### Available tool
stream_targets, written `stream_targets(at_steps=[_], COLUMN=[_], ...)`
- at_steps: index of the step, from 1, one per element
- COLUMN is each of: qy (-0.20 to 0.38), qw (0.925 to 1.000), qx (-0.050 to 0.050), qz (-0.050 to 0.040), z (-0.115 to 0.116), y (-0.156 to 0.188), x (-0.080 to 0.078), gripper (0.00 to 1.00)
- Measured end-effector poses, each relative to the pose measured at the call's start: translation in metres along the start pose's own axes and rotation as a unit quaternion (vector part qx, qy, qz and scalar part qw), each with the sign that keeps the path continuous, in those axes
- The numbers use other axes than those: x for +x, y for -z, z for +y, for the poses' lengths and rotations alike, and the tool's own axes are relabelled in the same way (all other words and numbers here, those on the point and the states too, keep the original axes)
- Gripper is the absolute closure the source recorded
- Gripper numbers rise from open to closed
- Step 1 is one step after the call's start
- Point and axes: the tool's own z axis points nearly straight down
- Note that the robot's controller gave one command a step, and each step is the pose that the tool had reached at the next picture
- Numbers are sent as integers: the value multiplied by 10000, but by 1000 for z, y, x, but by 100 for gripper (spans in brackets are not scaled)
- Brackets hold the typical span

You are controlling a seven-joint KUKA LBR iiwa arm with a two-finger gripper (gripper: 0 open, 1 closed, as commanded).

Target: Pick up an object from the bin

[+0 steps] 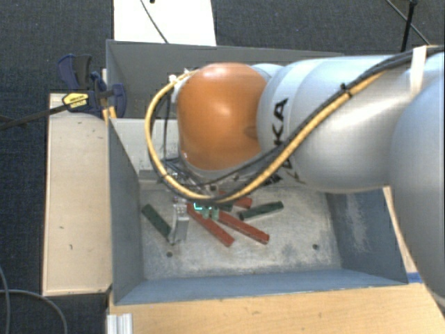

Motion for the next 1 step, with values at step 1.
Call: stream_targets(at_steps=[1], qy=[-693], qw=[9976], qx=[9], qz=[-2], z=[10], y=[-153], x=[-41], gripper=[0])
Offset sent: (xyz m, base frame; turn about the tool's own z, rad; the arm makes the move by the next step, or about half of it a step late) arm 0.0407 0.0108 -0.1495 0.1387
